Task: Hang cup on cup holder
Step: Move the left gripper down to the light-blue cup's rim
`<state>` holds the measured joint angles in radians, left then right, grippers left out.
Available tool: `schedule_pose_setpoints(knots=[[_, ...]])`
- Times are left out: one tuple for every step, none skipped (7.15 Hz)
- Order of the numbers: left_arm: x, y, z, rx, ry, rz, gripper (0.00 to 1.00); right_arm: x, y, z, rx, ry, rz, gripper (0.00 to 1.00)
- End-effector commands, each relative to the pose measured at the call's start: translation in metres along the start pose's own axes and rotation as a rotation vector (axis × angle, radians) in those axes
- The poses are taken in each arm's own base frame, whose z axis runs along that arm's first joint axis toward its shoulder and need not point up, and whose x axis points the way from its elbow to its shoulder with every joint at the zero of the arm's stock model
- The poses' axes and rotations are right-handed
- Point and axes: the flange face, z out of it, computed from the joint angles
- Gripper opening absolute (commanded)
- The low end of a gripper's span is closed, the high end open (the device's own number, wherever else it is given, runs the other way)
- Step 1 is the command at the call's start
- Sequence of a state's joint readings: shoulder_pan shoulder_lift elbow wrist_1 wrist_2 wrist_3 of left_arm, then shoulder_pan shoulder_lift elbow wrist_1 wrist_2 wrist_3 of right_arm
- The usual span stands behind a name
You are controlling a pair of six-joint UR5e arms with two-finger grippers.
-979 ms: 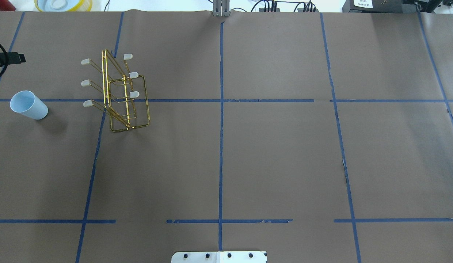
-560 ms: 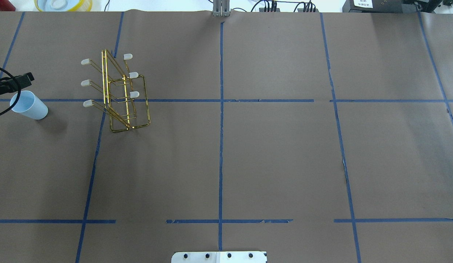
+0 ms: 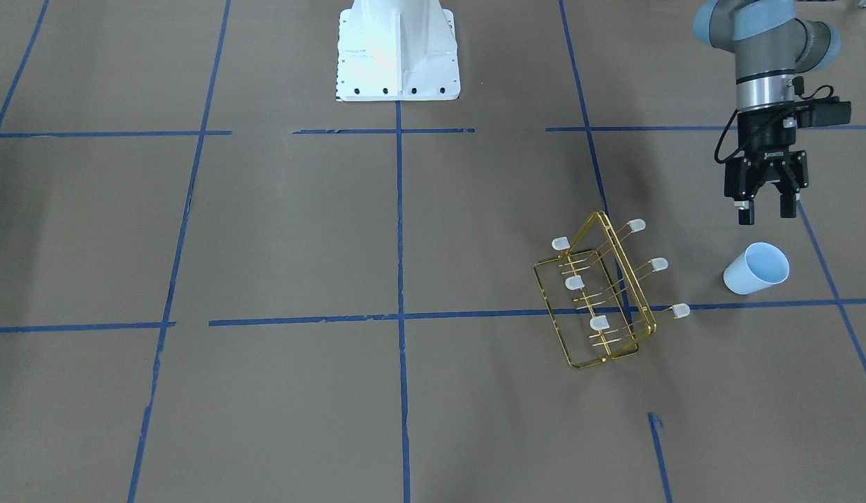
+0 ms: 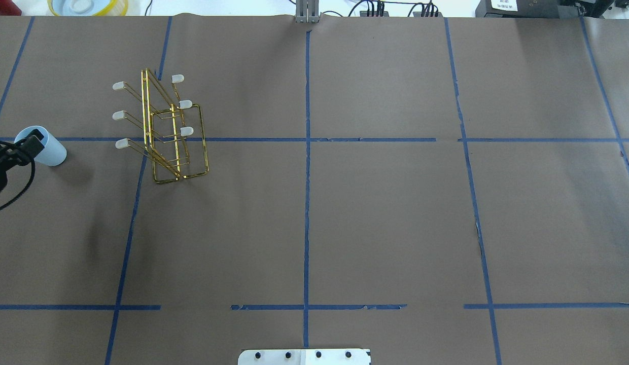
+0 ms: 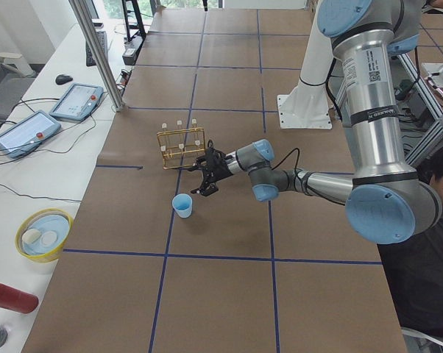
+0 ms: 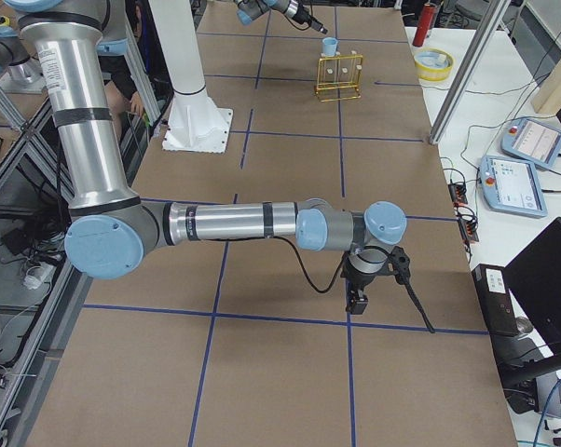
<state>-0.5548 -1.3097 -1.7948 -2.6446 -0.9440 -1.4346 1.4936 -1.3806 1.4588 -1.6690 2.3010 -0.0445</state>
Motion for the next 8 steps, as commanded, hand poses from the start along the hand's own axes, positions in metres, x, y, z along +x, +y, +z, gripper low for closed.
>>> schedule_pose_setpoints(knots=[[-0.014,0.042,0.003,0.002,-0.025,0.059,1.0,0.0,0.0,0.0,0.0,0.0,0.0,1.0],[-0.023,0.045,0.008,0.003,-0.042,0.149,1.0,0.0,0.0,0.0,0.0,0.0,0.0,1.0],[-0.026,0.043,0.009,0.009,-0.045,0.171,1.0,0.0,0.0,0.0,0.0,0.0,0.0,1.0],[-0.038,0.044,0.016,0.016,-0.069,0.185,1.0,0.0,0.0,0.0,0.0,0.0,0.0,1.0],[-0.05,0.041,0.024,0.028,-0.096,0.189,1.0,0.0,0.0,0.0,0.0,0.0,0.002,1.0],[-0.059,0.042,0.029,0.032,-0.113,0.195,1.0,0.0,0.0,0.0,0.0,0.0,0.0,1.0],[-0.059,0.045,0.037,0.036,-0.118,0.194,1.0,0.0,0.0,0.0,0.0,0.0,0.0,1.0],[-0.047,0.049,0.044,0.037,-0.107,0.185,1.0,0.0,0.0,0.0,0.0,0.0,0.0,1.0]])
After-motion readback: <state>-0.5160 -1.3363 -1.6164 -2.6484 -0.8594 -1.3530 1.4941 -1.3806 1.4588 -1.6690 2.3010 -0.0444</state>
